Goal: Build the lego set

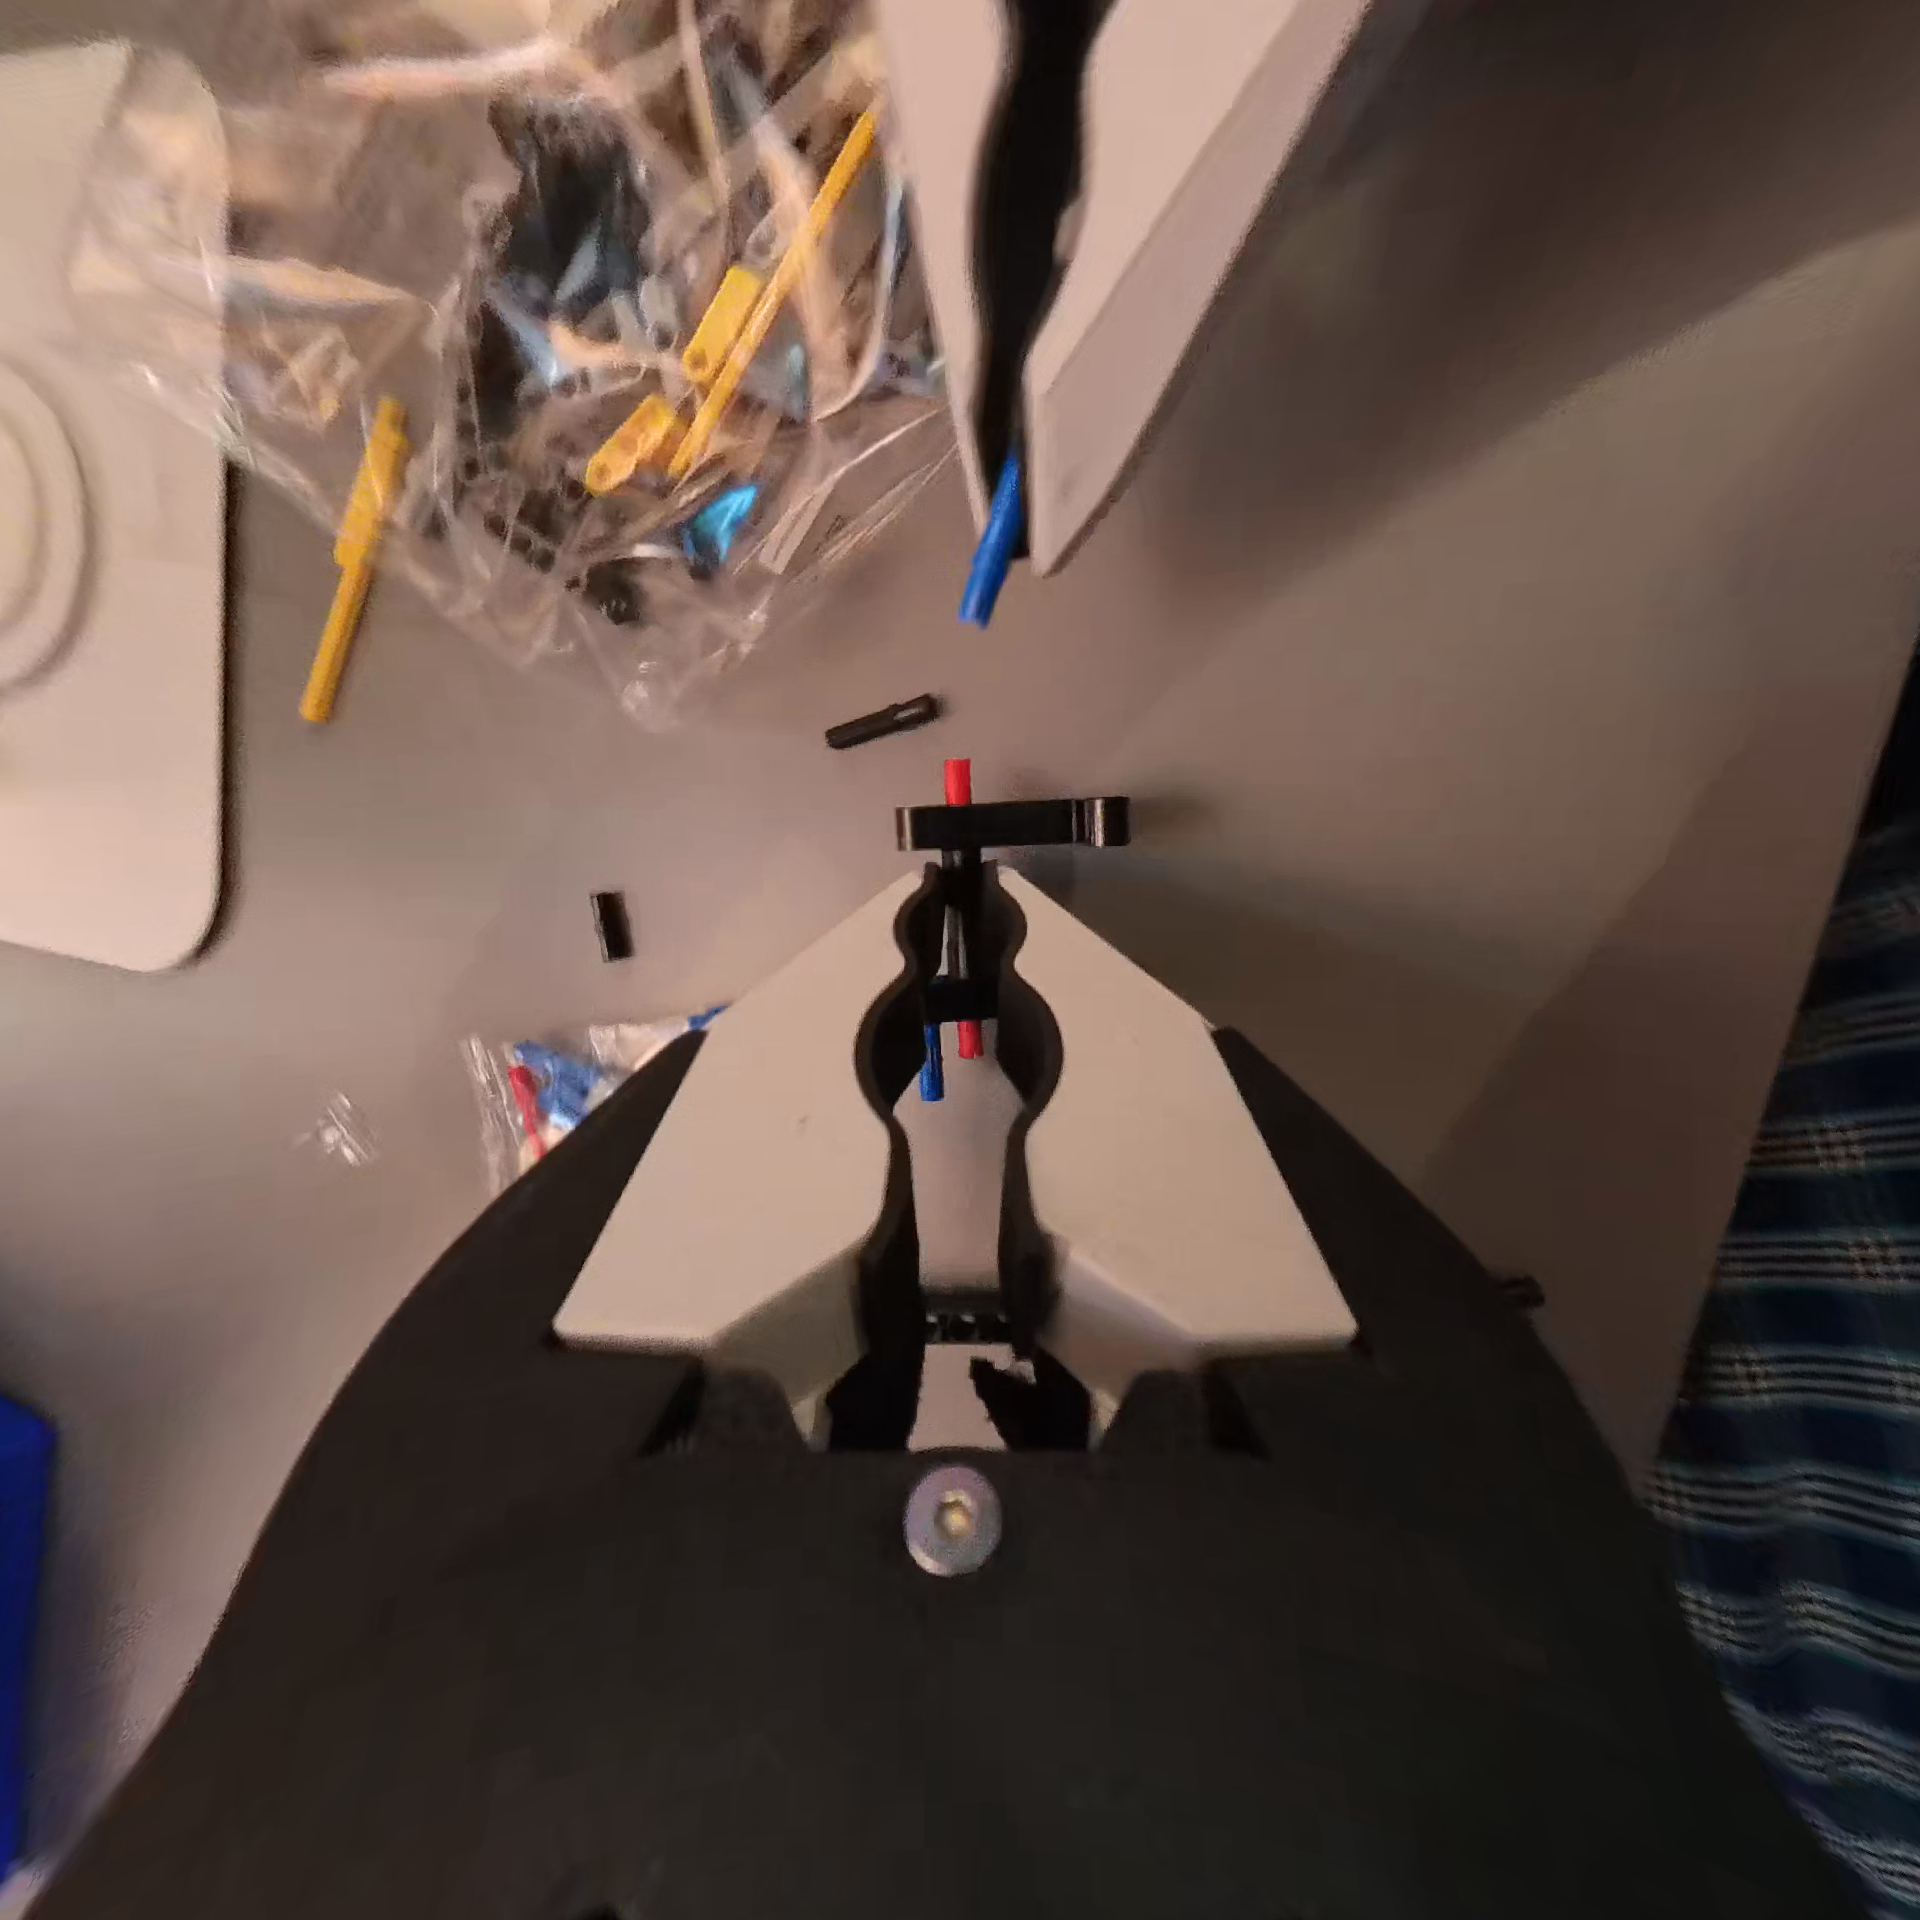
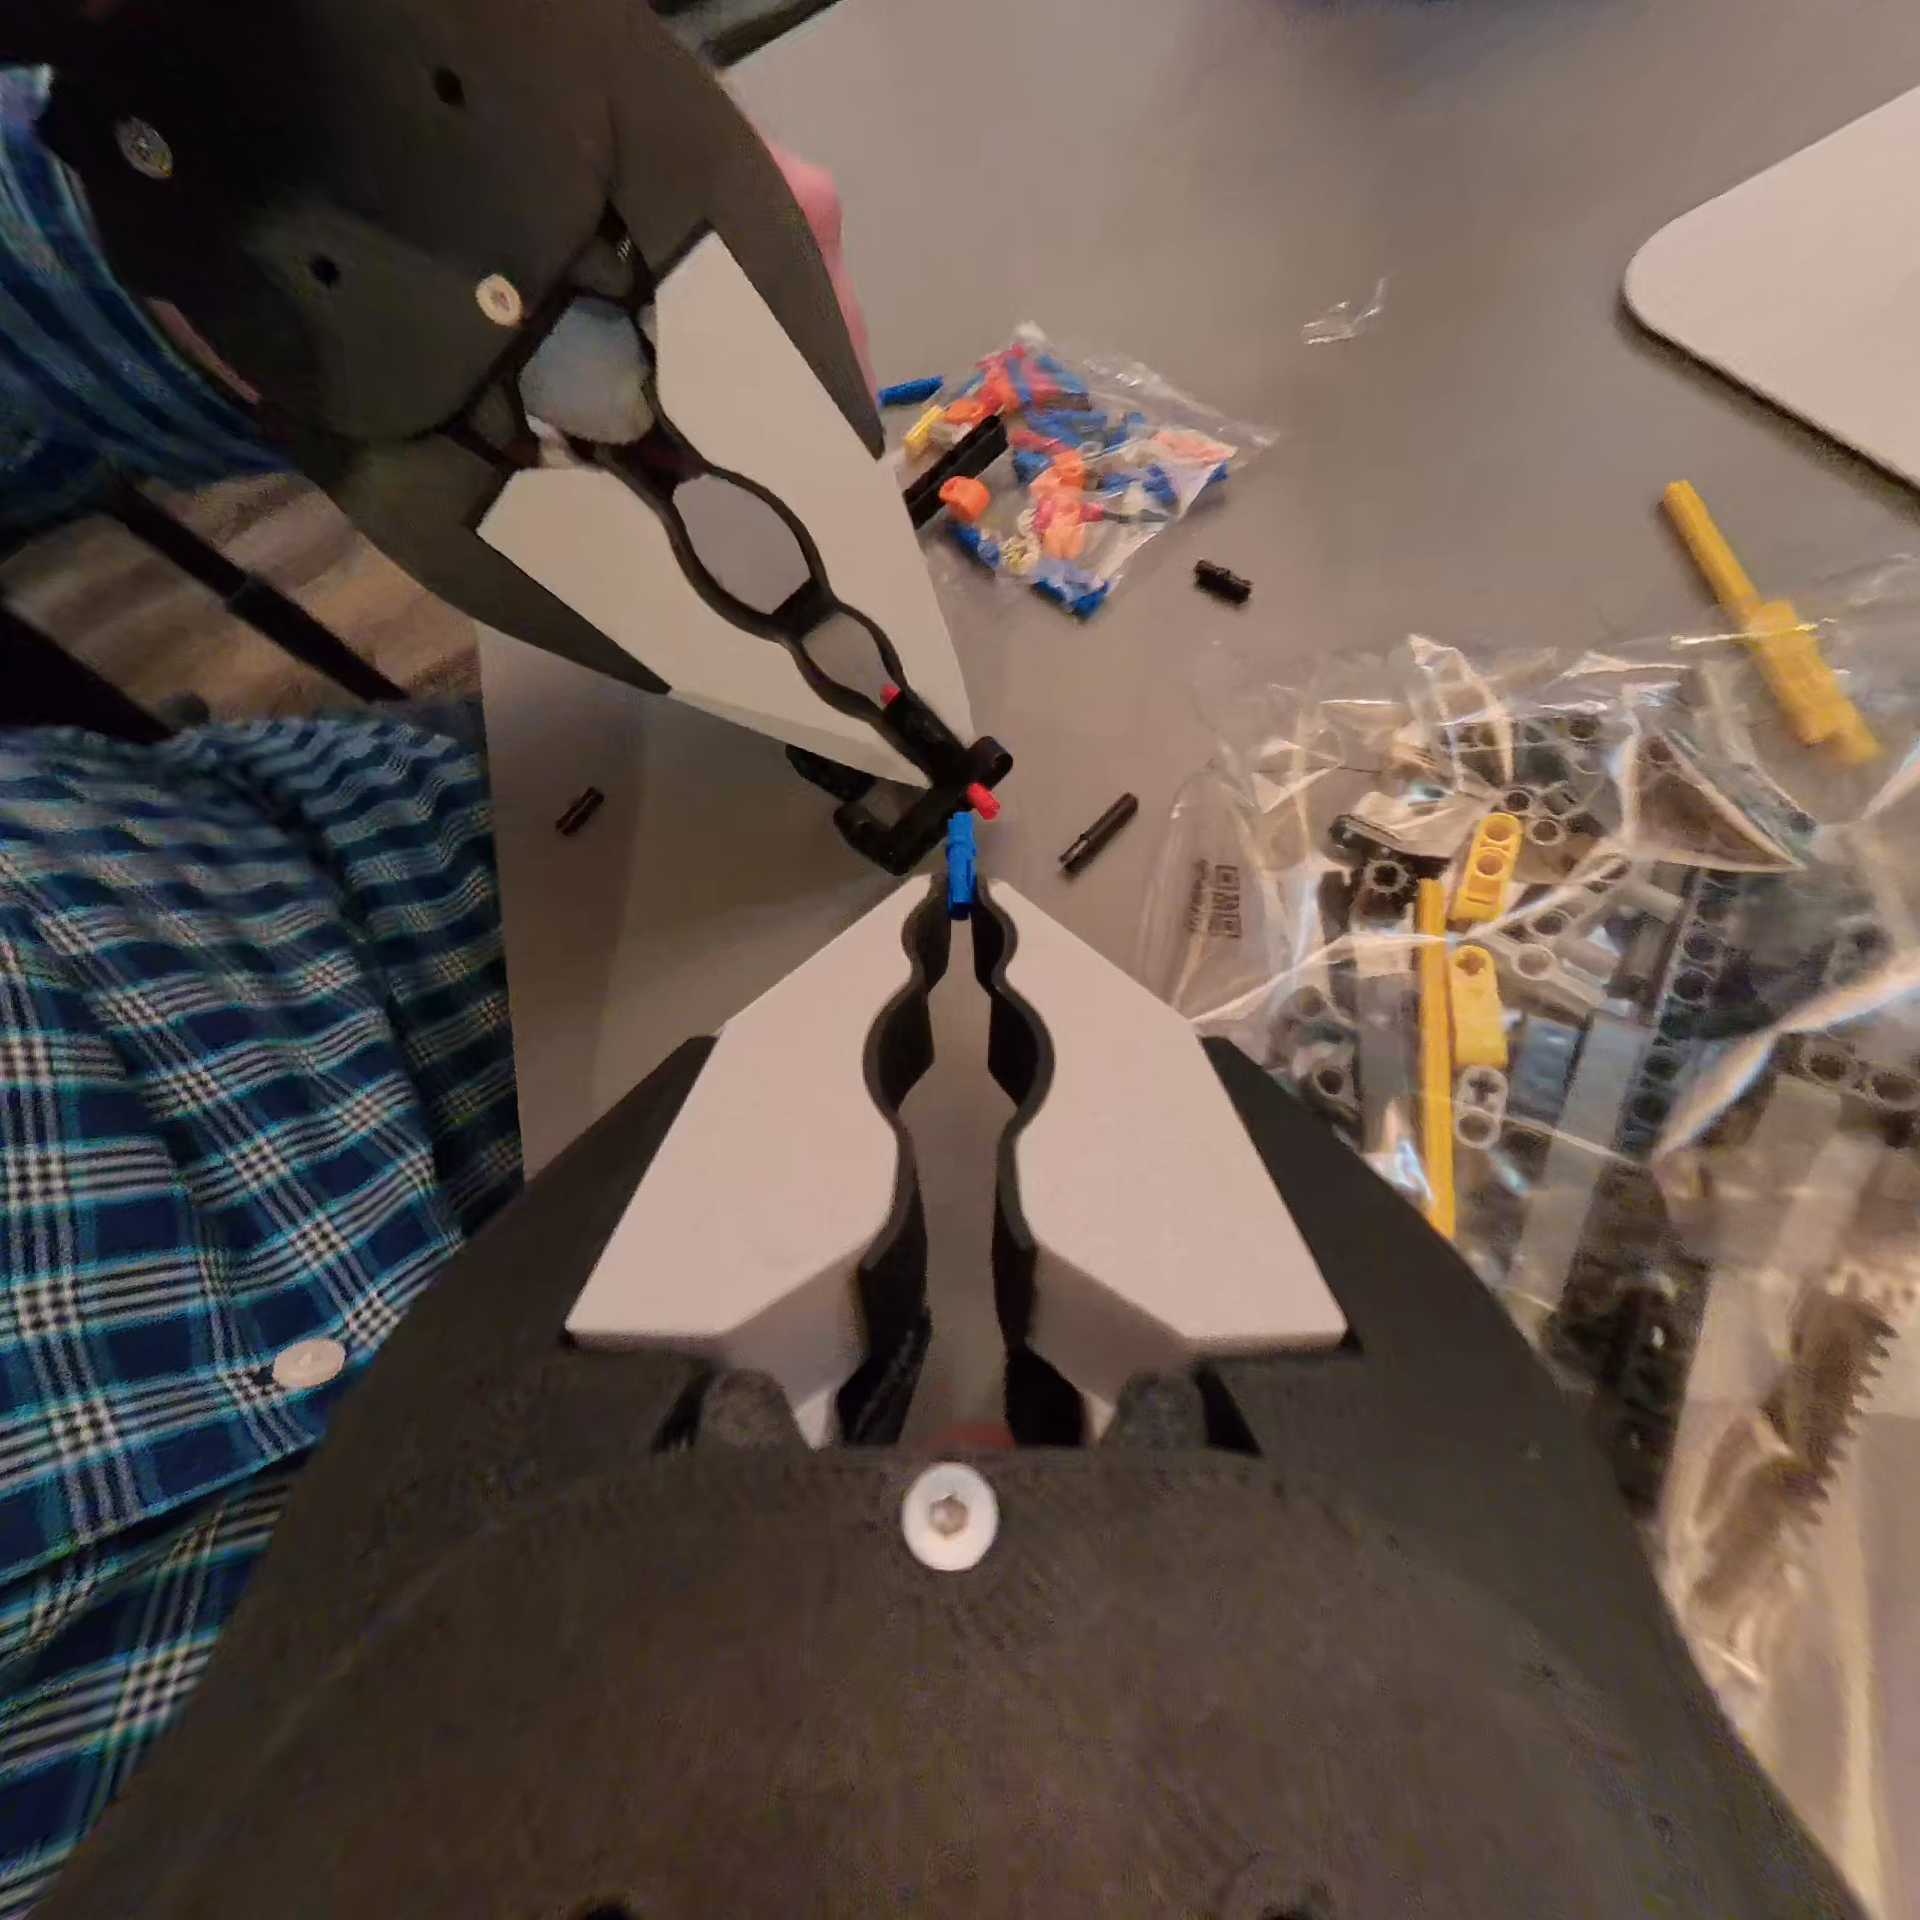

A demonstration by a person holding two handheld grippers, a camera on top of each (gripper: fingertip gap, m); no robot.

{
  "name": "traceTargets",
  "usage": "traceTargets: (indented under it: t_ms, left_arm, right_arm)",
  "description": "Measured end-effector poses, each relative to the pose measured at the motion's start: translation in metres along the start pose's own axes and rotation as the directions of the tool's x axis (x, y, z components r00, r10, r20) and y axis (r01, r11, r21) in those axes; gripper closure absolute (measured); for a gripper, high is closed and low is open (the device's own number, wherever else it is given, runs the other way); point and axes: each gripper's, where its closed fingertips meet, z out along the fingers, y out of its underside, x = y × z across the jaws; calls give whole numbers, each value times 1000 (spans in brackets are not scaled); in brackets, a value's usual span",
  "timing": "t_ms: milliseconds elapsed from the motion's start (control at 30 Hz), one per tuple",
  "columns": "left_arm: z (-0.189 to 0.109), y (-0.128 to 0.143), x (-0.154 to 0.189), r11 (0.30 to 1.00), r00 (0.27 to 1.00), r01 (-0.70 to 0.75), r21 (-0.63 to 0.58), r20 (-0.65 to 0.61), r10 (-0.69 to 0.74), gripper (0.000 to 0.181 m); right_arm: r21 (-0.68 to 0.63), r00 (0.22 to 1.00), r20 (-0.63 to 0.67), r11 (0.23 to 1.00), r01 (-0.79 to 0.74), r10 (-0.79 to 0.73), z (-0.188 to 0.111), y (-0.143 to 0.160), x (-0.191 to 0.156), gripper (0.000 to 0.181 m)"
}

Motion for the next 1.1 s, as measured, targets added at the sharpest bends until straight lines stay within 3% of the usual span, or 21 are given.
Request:
traceTargets:
  t_ms: [133, 267, 833, 1100]
  left_arm:
    - [-5, -10, 17, 986, 990, -141, 84, 7, 141, 178]
    - [-3, -6, 21, 977, 979, -204, 65, 21, 203, 178]
    - [0, -9, 29, 957, 964, -265, 116, 27, 264, 178]
    - [-6, -13, 28, 940, 956, -291, 177, 84, 281, 178]
  right_arm:
    - [-58, 998, 56, 997, 42, -38, 8, 7, -7, 181]
    - [-115, 991, 105, 989, 91, -79, 14, 14, -13, 181]
    - [-151, 986, 138, 982, 110, -89, 22, 23, -15, 180]
    - [-106, 979, 187, 989, 102, -81, 17, 17, -19, 181]
